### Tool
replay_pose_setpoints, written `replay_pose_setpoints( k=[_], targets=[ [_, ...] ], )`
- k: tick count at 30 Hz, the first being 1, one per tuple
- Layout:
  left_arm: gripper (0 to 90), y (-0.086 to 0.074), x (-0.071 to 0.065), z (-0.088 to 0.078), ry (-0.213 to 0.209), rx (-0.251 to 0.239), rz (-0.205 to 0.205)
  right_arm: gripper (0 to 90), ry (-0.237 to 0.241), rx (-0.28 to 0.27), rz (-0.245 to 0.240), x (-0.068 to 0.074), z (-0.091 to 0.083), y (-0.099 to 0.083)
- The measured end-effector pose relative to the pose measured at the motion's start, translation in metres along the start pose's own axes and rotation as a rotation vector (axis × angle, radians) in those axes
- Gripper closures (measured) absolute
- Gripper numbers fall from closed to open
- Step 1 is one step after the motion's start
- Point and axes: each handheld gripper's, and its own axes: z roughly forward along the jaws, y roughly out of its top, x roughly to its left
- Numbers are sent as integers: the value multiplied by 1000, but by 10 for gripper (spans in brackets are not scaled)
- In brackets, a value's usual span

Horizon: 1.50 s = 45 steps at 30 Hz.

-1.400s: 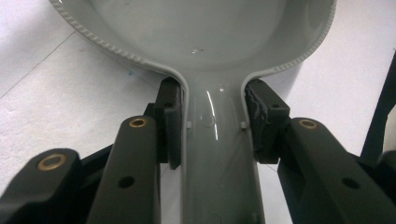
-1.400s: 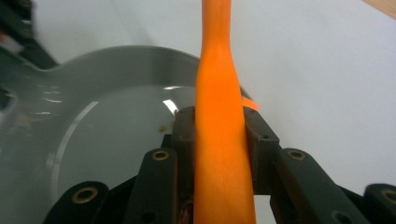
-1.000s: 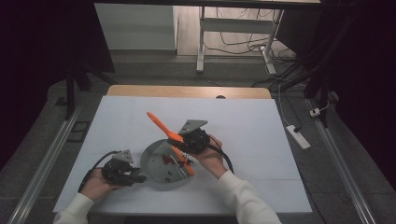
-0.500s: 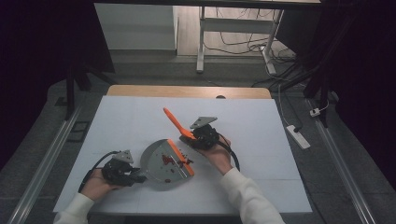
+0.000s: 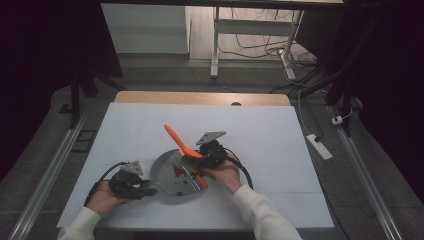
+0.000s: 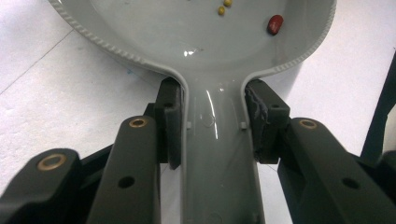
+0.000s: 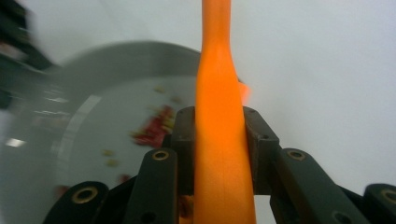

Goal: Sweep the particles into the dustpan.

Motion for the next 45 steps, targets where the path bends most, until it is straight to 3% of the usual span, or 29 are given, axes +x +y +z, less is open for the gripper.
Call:
replay_pose_setpoints(
  k=[2,3,6,11,19,22,26,28,31,35,39,42,45],
  targets=[
    [621,0,0,0,0,0,1,697,55,-32,9,6,-2,4],
    [621,0,0,0,0,0,1,696,58,-41,2,9,-4,6],
    [621,0,0,0,0,0,1,696,15,-70,-47,13,-12,12],
    [621,0,0,0,0,1,1,696,-44,-81,-16,0,-22,9],
    [621,0,0,0,-2,1,0,696,-112,-67,38,-18,-35,-3],
    [621,0,0,0,0,0,0,696,-148,-29,29,-20,-32,-8],
    [621,0,0,0,1,0,0,696,-159,21,38,-21,-23,-14],
    [621,-1,0,0,-1,0,0,696,-150,36,44,-20,-18,-17],
    [621,-1,0,0,-1,0,0,696,-95,23,71,-16,-16,-17],
    [621,-1,0,0,0,0,0,696,-75,24,56,-6,-13,-16],
    [620,-1,0,1,0,2,1,696,-34,1,75,-1,-10,-15],
    [621,-1,0,1,-2,3,-1,696,57,-40,106,1,-10,-12],
    [620,-1,0,1,1,2,0,696,56,-51,64,7,-12,-8]
  ],
)
